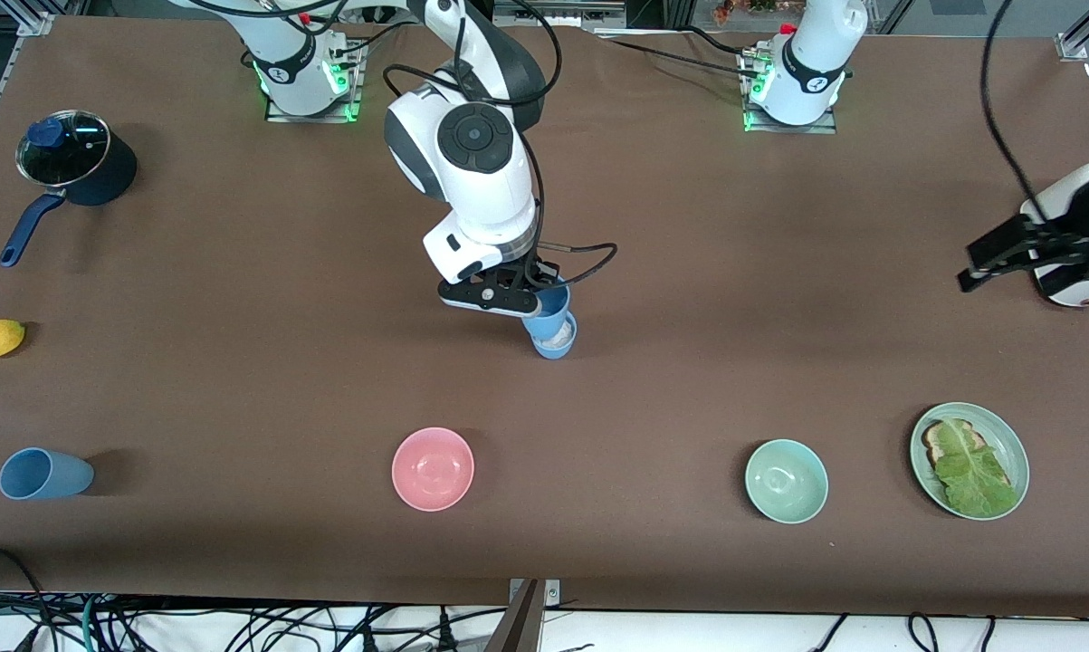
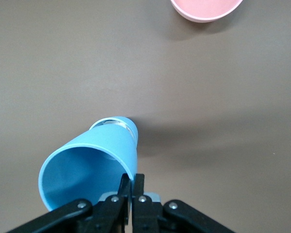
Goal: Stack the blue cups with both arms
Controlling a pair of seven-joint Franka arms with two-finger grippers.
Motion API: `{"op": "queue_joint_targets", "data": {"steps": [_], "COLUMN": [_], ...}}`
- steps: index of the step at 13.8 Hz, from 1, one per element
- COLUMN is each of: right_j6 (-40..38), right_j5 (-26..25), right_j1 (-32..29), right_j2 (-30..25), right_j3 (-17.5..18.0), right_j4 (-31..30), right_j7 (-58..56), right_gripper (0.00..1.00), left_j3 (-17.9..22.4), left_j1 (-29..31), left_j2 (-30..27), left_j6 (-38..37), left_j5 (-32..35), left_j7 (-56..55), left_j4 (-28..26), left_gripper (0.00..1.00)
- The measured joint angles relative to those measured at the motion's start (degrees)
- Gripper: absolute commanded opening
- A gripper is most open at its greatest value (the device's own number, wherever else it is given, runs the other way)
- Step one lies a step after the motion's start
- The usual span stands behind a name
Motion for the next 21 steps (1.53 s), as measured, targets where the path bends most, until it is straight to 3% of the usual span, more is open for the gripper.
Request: {"op": "queue_joint_targets", "data": {"steps": [2, 10, 15, 17, 18, 19, 21], "right_j6": [0.9, 1.2, 1.4, 1.4, 1.4, 1.4, 1.4], "right_j5": [0.0, 0.0, 0.0, 0.0, 0.0, 0.0, 0.0], "right_j1": [0.3, 0.4, 0.7, 0.8, 0.9, 0.9, 0.9], "right_j2": [1.0, 2.7, 3.5, 3.6, 3.7, 3.7, 3.7], "right_j3": [-0.1, -0.2, -0.2, -0.3, -0.3, -0.3, -0.5], "right_j4": [0.4, 1.5, 1.5, 1.5, 1.5, 1.5, 1.5], "right_j7": [0.7, 1.1, 1.2, 1.3, 1.3, 1.3, 1.3], "right_gripper": [0.00, 0.00, 0.00, 0.00, 0.04, 0.32, 0.69], "left_j3": [2.2, 1.4, -5.5, -6.1, -6.1, -6.2, -6.5], "left_j1": [0.6, -1.0, 1.2, 1.7, 2.0, 2.2, 3.1], "left_j2": [-0.1, -0.1, -2.4, -3.7, -4.4, -5.0, -5.7], "left_j6": [-1.1, -7.7, -10.5, -10.9, -10.9, -10.9, -10.9], "left_j5": [-1.6, -0.9, 4.4, 4.5, 4.5, 4.5, 4.5], "left_j7": [0.3, 0.3, -0.2, -0.2, -0.2, -0.2, -0.2], "left_j4": [-0.1, -0.2, -0.3, -1.6, -2.6, -3.6, -4.7], "left_gripper": [1.00, 1.00, 1.00, 1.00, 1.00, 1.00, 1.00]}}
